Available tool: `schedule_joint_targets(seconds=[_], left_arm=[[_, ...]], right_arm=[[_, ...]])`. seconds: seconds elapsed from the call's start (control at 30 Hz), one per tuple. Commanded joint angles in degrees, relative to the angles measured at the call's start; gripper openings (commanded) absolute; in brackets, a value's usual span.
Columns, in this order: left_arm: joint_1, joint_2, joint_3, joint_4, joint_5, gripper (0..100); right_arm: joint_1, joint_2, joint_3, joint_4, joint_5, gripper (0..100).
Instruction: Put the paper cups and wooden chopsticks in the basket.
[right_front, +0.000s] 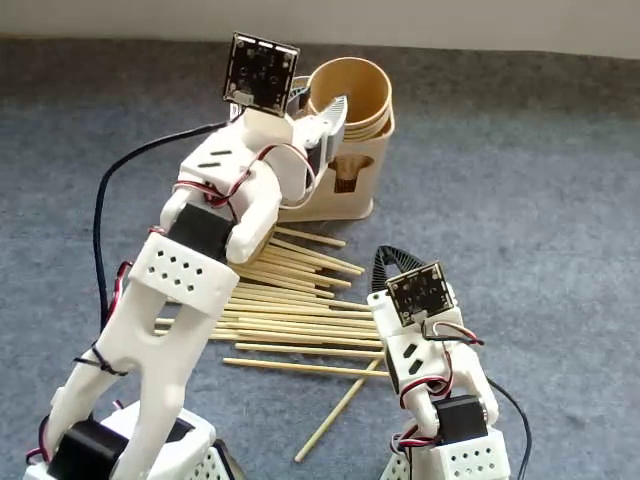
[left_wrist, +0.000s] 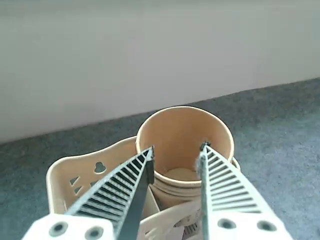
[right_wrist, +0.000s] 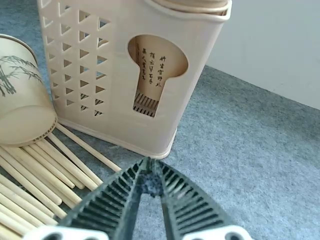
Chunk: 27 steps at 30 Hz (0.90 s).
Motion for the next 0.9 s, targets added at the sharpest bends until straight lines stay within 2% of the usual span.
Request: schedule_joint_targets(seconds=[0.0,0.37,0.63,0.87], left_arm=[[-6.0,-0.9,-0.8,-0.9,0.2,16],[-19.7,-1.0,-1.2,13.5,0.3,16],[-30.0,-0.9,-7.3,23.9,0.3,16],[-37.7,-0.3,-7.3,25.1,-0.6,16]], right_arm=[[0.2,-0.7,5.7,0.2,0.7,0.9],[0.2,-0.7,5.7,0.2,0.7,0.9],[0.2,-0.7,5.7,0.2,0.7,0.9],[0.2,-0.7,5.7,0.2,0.7,0.9]])
